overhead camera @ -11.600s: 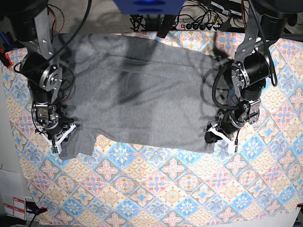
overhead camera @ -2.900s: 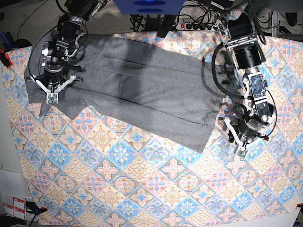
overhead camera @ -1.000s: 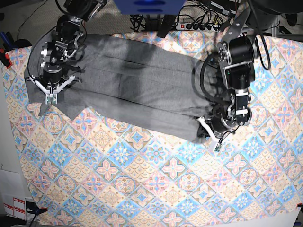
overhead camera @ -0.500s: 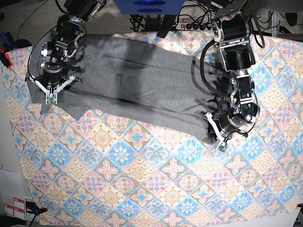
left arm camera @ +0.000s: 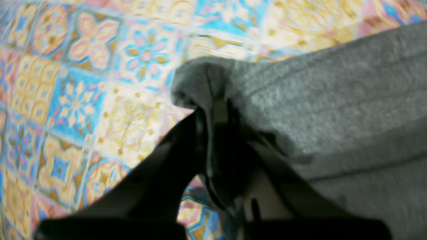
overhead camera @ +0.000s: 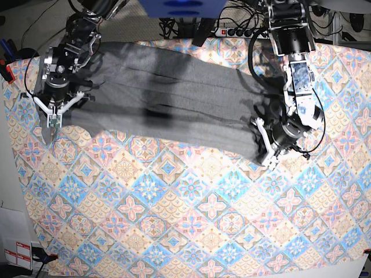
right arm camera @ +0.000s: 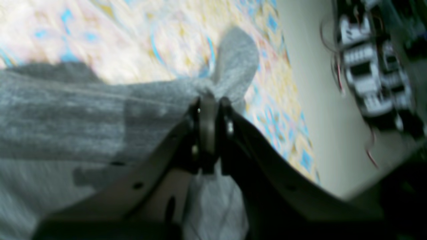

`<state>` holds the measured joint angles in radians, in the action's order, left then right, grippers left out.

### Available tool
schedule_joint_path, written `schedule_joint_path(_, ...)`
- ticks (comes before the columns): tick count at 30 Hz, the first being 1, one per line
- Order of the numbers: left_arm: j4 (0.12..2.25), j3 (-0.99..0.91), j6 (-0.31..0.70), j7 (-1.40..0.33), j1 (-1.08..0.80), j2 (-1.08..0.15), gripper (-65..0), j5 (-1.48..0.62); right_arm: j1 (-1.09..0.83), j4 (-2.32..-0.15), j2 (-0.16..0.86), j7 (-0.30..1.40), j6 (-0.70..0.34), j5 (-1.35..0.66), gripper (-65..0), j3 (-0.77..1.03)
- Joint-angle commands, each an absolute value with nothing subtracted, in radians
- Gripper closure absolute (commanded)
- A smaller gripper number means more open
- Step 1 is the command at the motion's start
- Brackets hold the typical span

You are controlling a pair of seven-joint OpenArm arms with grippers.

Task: Fold the T-shirt properly
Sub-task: 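Pull the folded shirt edge toward the robot with both grippers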

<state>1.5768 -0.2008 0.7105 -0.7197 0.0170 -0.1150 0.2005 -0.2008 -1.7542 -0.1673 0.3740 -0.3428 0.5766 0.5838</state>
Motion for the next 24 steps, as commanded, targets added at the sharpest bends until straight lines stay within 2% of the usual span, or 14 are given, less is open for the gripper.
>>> schedule_joint_path(1, 1.596, -0.188, 0.698, -0.711, 0.018, -0.142, 0.0, 0.186, -0.196, -1.790, -0.157, 0.371, -0.325, 0.575, -1.9, 0.587)
schedule_joint_path(9, 1.596, -0.160, 0.698, -0.717, -0.027, -0.234, 0.0, 0.051, -0.277, -1.845, -0.157, 0.398, -0.325, 0.573, -1.8, 0.624)
schedule_joint_path(14, 1.596, -0.157, 0.698, -0.713, -0.056, -0.274, 0.0, 0.050, -0.334, -1.871, -0.157, 0.473, -0.325, 0.555, -1.8, 0.628)
schedule_joint_path(19, 1.596, -0.159, 0.698, -0.713, -0.071, -0.289, 0.0, 0.050, -0.398, -1.879, -0.157, 0.475, -0.325, 0.469, -1.8, 0.661)
schedule_joint_path(24, 1.596, -0.156, 0.698, -0.716, -0.082, -0.317, 0.0, 0.050, -0.447, -1.879, -0.157, 0.510, -0.325, 0.464, -1.8, 0.659)
